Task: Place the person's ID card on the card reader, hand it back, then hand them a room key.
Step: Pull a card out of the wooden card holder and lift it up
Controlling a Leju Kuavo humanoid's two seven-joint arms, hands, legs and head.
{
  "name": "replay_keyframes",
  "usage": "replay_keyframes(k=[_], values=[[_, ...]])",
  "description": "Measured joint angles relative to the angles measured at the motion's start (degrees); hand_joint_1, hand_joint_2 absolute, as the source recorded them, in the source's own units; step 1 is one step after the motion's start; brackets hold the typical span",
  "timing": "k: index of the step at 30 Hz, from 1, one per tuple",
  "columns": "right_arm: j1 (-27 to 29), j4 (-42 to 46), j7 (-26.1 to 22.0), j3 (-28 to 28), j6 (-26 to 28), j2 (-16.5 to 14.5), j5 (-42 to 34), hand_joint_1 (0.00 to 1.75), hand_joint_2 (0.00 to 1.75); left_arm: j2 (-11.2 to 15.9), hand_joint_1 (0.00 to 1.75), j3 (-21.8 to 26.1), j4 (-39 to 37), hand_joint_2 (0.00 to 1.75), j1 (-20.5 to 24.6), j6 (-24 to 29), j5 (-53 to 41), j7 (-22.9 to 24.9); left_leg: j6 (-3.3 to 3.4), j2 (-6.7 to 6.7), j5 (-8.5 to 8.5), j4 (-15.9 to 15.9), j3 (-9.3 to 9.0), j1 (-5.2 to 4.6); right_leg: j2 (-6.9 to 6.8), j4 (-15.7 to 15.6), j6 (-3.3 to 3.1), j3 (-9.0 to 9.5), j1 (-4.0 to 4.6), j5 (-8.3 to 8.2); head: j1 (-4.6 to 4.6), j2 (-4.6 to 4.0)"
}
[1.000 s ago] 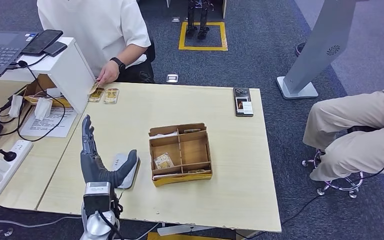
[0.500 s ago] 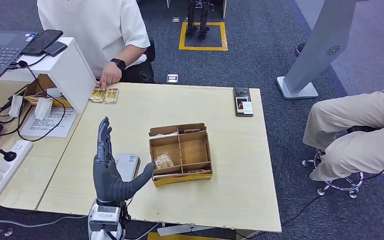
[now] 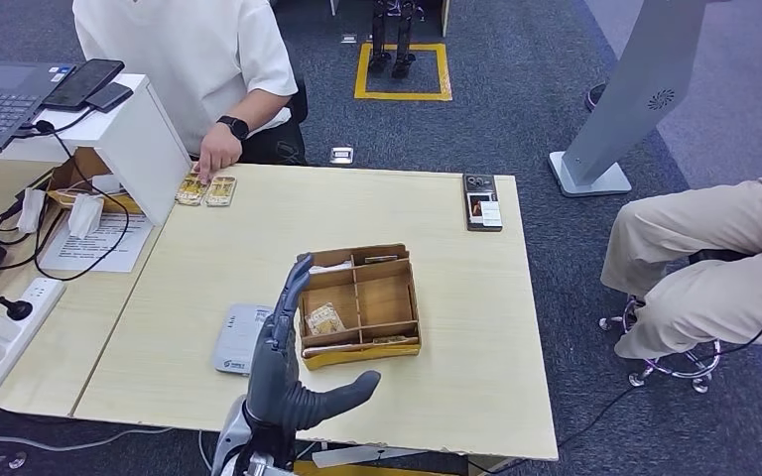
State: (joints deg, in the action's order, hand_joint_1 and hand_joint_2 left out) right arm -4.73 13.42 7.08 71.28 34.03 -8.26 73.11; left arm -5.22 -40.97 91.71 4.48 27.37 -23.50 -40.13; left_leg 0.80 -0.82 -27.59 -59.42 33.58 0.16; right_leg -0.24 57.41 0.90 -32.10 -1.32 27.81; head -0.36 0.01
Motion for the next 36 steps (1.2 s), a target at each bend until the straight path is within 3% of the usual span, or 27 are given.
replay_keyframes(k=[5,9,13,20,30,36], values=[[-0.04,0.00,0.00,-0.01,-0.04,0.00,0.10,0.00,1.75,0.06,0.00,-2.01,-0.99,1.75,0.83,-0.97,-1.81,0.00,0.00,0.00,0.00,0.00,0.01,0.00,0.00,0.00,0.00,-0.01,0.00,0.00,0.00,-0.01],[-0.09,0.00,0.00,-0.02,-0.38,0.00,0.28,0.00,1.75,-0.55,0.00,-3.07,-3.91,1.75,1.52,0.24,-9.00,1.09,0.00,0.00,0.00,0.00,0.02,-0.01,-0.01,0.00,0.00,-0.01,-0.01,0.00,0.01,-0.01],[-0.18,0.00,0.04,-0.16,-0.93,0.00,0.66,0.00,1.75,-1.34,0.00,-3.59,-8.64,1.75,3.10,4.13,-22.04,6.26,0.00,0.00,0.00,0.00,0.01,-0.01,0.00,0.00,0.01,0.00,-0.01,-0.01,0.01,-0.01],[-0.21,0.00,0.07,-0.38,-1.26,0.02,0.77,0.00,1.75,-2.03,0.00,-4.03,-14.55,1.75,5.05,7.29,-33.64,13.09,0.00,0.00,0.00,0.00,0.01,0.00,0.00,0.00,0.00,-0.01,0.00,-0.01,0.00,0.00],[-0.22,0.00,0.15,-0.53,-1.78,0.07,0.93,0.00,1.75,-2.62,0.00,-4.92,-22.31,1.75,7.51,9.05,-45.85,23.15,0.00,0.00,0.00,0.00,0.02,-0.01,0.00,0.00,0.01,-0.02,-0.01,-0.01,0.01,-0.01],[-0.22,0.00,0.15,-0.53,-1.78,0.09,0.94,0.00,1.75,-3.07,0.00,-4.93,-25.52,1.75,7.96,9.70,-47.73,24.80,0.00,0.00,0.00,0.00,0.02,-0.01,0.00,0.00,0.01,-0.02,-0.01,-0.01,0.01,0.00]])
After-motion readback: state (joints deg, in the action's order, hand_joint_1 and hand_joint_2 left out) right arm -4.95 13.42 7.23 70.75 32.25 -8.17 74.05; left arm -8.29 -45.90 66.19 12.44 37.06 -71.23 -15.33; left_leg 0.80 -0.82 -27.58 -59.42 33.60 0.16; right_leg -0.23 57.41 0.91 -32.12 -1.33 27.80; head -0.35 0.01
